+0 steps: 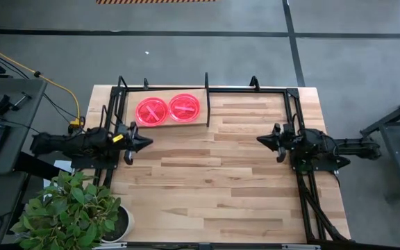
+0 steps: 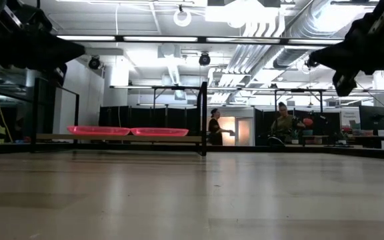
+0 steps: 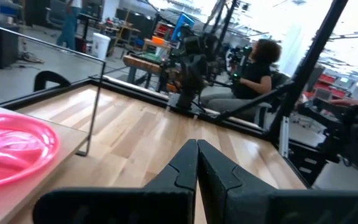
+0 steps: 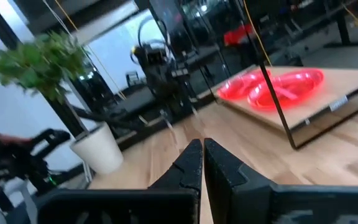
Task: Place and stack plates onto a shelf
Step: Return to Home Position
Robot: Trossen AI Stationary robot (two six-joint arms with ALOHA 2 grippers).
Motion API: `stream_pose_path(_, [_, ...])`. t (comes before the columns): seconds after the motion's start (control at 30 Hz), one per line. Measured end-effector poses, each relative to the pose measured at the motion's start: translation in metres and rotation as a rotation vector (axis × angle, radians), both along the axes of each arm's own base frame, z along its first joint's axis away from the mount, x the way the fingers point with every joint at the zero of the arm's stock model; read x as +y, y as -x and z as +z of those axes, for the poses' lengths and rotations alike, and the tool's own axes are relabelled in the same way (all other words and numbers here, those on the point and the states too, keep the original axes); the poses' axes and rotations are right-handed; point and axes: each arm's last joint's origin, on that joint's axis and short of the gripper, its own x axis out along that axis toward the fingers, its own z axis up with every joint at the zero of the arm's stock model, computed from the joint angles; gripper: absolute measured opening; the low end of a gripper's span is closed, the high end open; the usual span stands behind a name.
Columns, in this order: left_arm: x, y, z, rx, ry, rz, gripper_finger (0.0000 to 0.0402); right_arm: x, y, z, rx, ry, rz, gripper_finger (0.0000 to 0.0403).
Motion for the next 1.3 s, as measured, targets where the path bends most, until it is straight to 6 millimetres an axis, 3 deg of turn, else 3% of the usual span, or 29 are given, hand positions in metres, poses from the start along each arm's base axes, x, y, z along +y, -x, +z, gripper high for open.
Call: stream_pose_path(1.3, [-0.0031, 0.0, -0.0003, 0.002, 0.0, -0.029, 0.0, 0.0, -0.0001, -0.0004, 0.019, 0.001, 0.0, 0.0])
